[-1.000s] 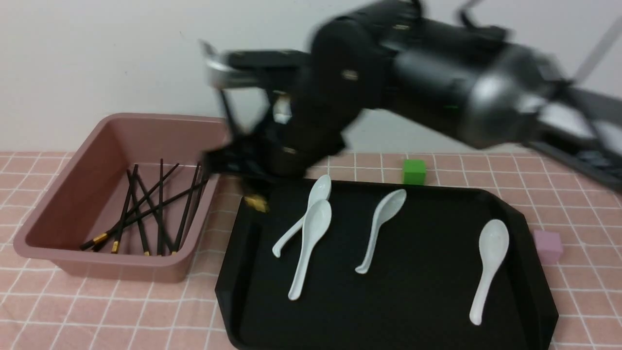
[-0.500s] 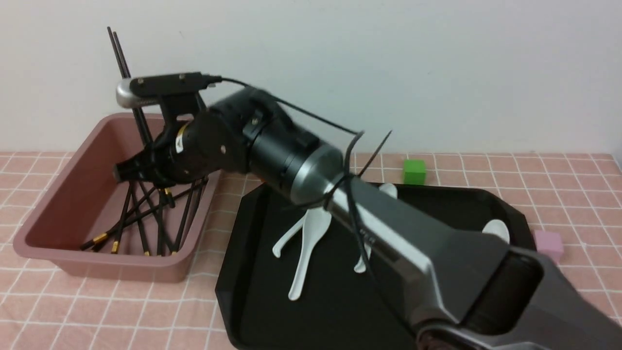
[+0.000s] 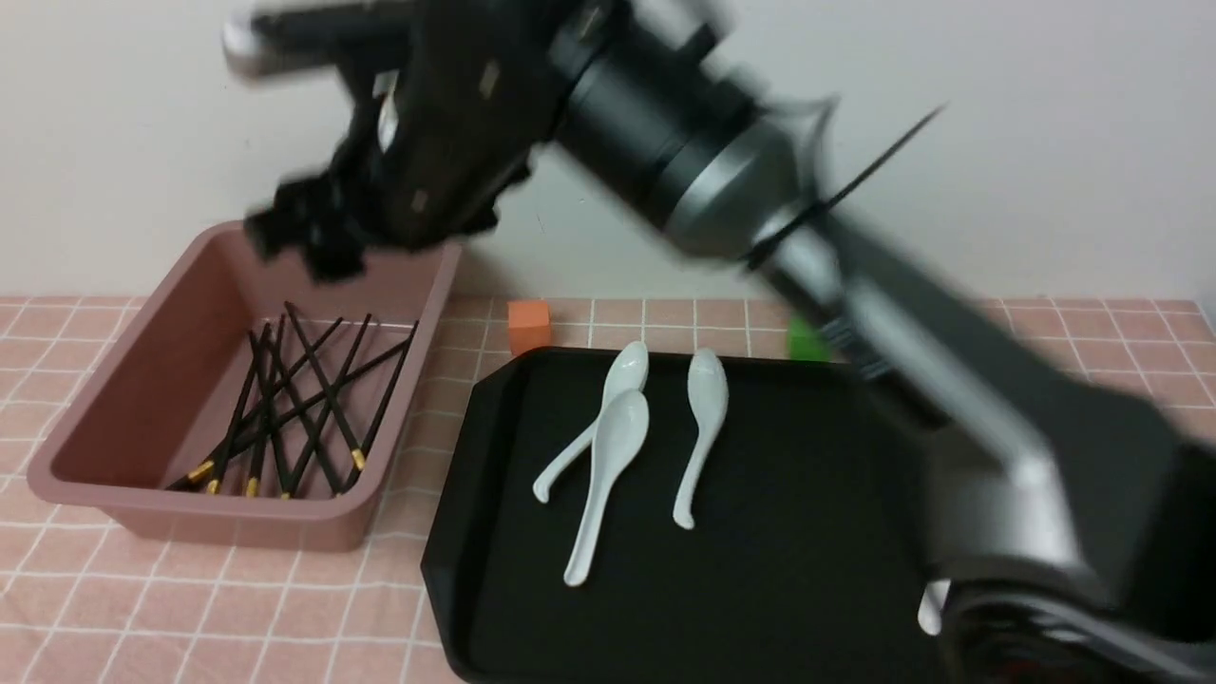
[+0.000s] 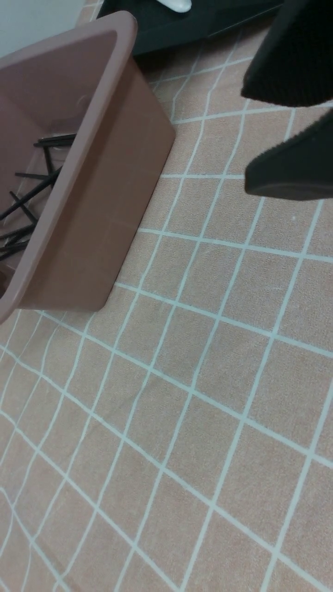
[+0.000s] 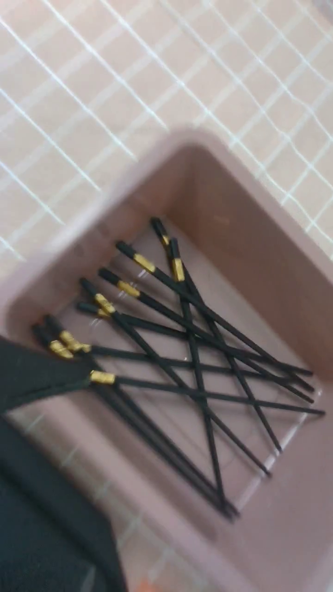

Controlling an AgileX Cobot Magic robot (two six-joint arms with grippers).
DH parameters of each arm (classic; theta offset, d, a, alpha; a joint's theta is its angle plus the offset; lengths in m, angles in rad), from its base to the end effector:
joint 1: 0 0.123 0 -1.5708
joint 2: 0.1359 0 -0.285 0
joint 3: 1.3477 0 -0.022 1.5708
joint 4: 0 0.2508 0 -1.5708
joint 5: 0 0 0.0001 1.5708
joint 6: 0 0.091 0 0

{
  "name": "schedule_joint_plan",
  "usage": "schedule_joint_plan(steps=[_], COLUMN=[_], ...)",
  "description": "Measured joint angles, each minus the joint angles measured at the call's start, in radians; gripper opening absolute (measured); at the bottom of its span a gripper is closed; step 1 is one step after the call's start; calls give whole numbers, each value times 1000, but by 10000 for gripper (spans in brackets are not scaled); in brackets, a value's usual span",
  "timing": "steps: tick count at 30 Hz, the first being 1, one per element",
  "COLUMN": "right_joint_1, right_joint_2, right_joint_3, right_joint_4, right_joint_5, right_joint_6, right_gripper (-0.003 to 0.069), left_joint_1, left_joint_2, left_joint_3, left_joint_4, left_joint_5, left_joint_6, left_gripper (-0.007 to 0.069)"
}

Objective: On pink tablecloth take chopsticks from black tray and put them in box.

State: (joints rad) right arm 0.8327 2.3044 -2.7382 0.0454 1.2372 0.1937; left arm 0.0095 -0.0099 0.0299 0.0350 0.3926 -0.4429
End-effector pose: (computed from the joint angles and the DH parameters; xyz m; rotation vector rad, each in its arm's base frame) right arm 0.3287 0.3672 0.3911 -0.7455 2.2360 0.5779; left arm 0.0522 0.0017 0.1684 -0.4060 1.8606 -0.2599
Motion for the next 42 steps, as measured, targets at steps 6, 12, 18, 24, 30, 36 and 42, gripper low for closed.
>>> schedule_joint_plan(steps=[6, 12, 18, 24, 30, 36, 42], right_joint_1=[0, 0, 0, 0, 0, -23, -191], right_joint_2=[-287, -600, -836, -954, -991, -1062, -1329], right_joint_3=[113, 493, 933, 1145, 1188, 1329, 1763], right_joint_4=[1, -19, -52, -52, -67, -119, -65], right_joint_5=[27, 30, 30, 31, 29, 2, -274], right_joint_6=[-28, -50, -39, -39, -39, -40, -105], right_gripper=[176, -13, -13, -13, -13, -13, -13], left_joint_1=[0, 0, 0, 0, 0, 0, 0], left_joint_2=[0, 0, 0, 0, 0, 0, 0], left_joint_3=[0, 0, 0, 0, 0, 0, 0], left_joint_4=[0, 0, 0, 0, 0, -1, -1], left_joint_5=[0, -1, -1, -1, -1, -1, -1], left_joint_6=[0, 0, 0, 0, 0, 0, 0], left_gripper=[237, 238, 238, 238, 238, 238, 238])
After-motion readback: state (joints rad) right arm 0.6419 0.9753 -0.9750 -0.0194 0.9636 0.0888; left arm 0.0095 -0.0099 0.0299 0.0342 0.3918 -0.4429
